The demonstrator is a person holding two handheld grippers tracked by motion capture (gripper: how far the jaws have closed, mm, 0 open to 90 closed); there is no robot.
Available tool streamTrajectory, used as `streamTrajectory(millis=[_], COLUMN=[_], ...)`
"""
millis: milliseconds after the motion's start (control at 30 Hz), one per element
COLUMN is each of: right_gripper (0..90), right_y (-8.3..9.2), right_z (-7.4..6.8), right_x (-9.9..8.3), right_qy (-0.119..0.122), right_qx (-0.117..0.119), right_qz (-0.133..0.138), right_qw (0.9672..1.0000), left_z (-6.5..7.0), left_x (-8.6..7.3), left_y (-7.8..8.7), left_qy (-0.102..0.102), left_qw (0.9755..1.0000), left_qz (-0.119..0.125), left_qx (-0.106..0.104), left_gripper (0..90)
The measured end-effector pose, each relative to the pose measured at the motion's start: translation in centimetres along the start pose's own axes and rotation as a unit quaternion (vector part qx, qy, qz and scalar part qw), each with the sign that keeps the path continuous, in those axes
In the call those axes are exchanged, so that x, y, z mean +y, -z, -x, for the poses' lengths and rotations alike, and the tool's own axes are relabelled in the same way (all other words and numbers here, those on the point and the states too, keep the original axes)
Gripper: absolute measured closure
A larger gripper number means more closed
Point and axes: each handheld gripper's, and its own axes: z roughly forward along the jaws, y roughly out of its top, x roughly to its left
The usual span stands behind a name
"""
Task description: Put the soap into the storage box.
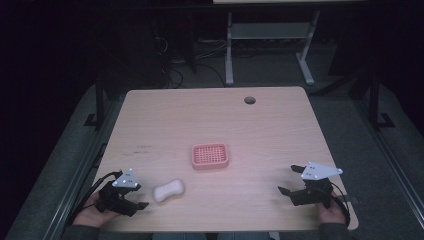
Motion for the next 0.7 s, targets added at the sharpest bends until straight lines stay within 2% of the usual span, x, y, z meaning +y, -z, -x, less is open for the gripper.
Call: streamTrajectory(millis=[100, 133, 467, 700], right_gripper=[13.6, 13.6, 13.6, 13.6], right_y=[0.0, 0.0, -0.1, 0.0], right_z=[0.0, 0.0, 0.0, 0.0], right_x=[0.0, 0.0, 0.0, 0.1], right_qy=[0.000, 0.001, 0.004, 0.004], right_qx=[0.000, 0.000, -0.001, -0.002], right_qz=[-0.003, -0.001, -0.003, -0.001], right_qw=[1.0000, 1.0000, 1.0000, 1.0000], left_z=[0.2, 0.2, 0.6, 0.7], left_x=[0.3, 0.3, 1.0, 1.3], left_y=[-0.1, -0.2, -0.2, -0.1], left_qy=[-0.006, -0.014, -0.023, -0.029], left_qw=[1.0000, 0.9999, 0.9997, 0.9996], left_qz=[-0.002, -0.004, 0.006, 0.004], left_qx=[0.000, 0.001, -0.003, 0.000], left_gripper=[30.6, 30.5, 29.9, 29.8])
